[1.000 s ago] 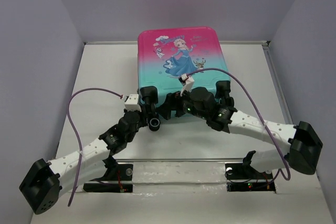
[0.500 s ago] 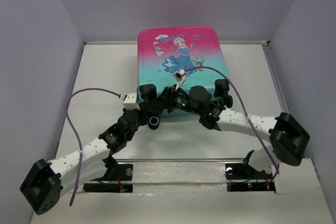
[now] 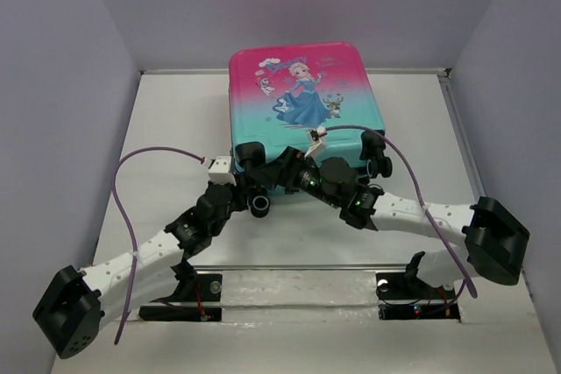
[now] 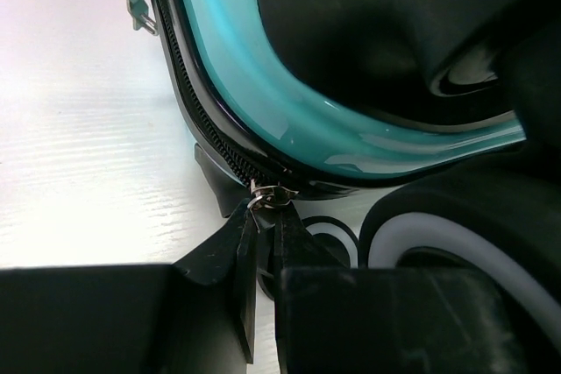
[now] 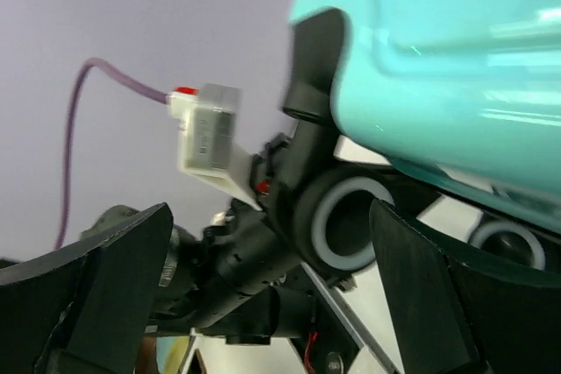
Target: Pack the luggage
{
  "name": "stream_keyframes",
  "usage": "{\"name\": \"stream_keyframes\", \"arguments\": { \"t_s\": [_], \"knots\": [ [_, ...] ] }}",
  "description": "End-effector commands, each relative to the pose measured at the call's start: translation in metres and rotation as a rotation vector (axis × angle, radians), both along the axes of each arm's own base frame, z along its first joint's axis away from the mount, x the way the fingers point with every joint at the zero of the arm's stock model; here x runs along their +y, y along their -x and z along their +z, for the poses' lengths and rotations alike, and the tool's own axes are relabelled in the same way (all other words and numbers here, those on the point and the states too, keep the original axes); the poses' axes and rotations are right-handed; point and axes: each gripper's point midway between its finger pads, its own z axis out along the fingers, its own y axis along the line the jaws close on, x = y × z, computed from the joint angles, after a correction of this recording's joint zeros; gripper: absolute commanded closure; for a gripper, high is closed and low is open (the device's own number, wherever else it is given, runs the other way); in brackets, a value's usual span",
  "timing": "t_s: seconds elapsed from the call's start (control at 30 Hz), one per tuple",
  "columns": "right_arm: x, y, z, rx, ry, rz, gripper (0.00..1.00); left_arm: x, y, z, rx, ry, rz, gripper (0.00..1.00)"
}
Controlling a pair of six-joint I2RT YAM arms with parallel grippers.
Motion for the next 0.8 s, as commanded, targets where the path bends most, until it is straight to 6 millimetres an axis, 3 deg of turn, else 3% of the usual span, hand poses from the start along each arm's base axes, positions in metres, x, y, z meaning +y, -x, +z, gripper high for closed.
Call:
{"name": "stream_keyframes", "arguments": {
  "t_s": [0.0, 0.23, 0.47, 0.63, 0.77],
  "knots": [
    [-0.04, -0.017, -0.08, 0.197, 0.171, -0.261, 0.0, -0.036, -0.011, 0.109, -0.259, 0.296, -0.079, 0.94],
    [-0.074, -0.008, -0.095, 0.21, 0.176, -0.378, 0.0, -0.075, 0.0, 0.108, -0.233, 0.353, -0.201, 0.94],
    [-0.034, 0.023, -0.062, 0.049, 0.055, -0.073, 0.0, -0.113, 0.01, 0.106, -0.21, 0.372, -0.303, 0.94],
    [-0.027, 0.018, -0.058, 0.019, 0.04, -0.079, 0.0, -0.125, 0.012, 0.112, -0.212, 0.373, -0.346, 0.94],
    [-0.024, 0.006, -0.038, -0.055, 0.014, -0.117, 0.01, -0.125, 0.015, 0.109, -0.204, 0.366, -0.355, 0.94]
  ]
}}
